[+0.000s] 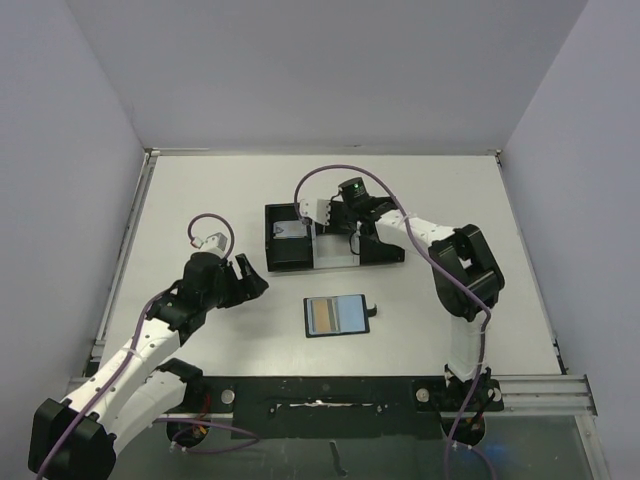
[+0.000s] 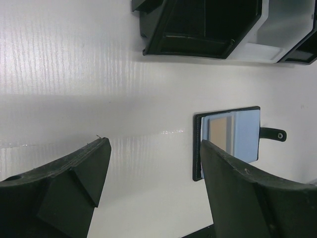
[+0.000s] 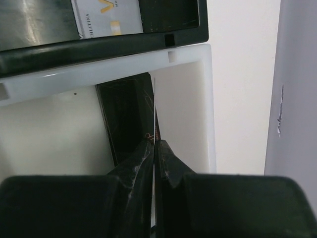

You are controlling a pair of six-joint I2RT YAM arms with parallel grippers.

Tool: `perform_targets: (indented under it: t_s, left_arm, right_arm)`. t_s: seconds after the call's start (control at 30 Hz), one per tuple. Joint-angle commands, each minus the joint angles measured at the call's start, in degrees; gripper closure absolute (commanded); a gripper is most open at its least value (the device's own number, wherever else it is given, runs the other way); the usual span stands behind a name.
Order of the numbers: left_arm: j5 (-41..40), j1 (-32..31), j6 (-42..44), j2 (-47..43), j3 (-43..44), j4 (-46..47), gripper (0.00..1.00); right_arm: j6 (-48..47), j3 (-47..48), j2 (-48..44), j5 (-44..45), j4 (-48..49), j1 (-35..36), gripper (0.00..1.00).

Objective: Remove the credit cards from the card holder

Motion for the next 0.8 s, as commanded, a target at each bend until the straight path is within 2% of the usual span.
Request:
perform_targets:
  t_s: [0.0,0.17,0.37,0.67,0.77]
  left_arm:
    - [0.93,0.41,0.33,-0.57,0.73,0.94,0.28]
    - [1.51,0.5,0.22,-0.28,0.55,1.17,0.28]
    - [0.59,0.5,-0.25,-1.51,-0.01,1.41,0.28]
    - [0.74,0.5,-0.36,-1.01,-0.37,1.69,0.28]
    - [1.02,0.5,-0.22,-0.51,-0.24,2.02,0.28]
  right_arm:
    - [-1.68,4.22,1.77,2.98,2.29,0.35,1.0]
    - [-2.11,4.48,4.18,4.41,4.38,0.61,1.0]
    - [-2.66,3.94,5.23,5.57,5.07,0.89,0.91]
    - [-1.0,3.07,3.11,2.55,2.11,1.1,0.59]
    - [-0.21,3.29,2.27,1.39,1.65,0.89,0.54]
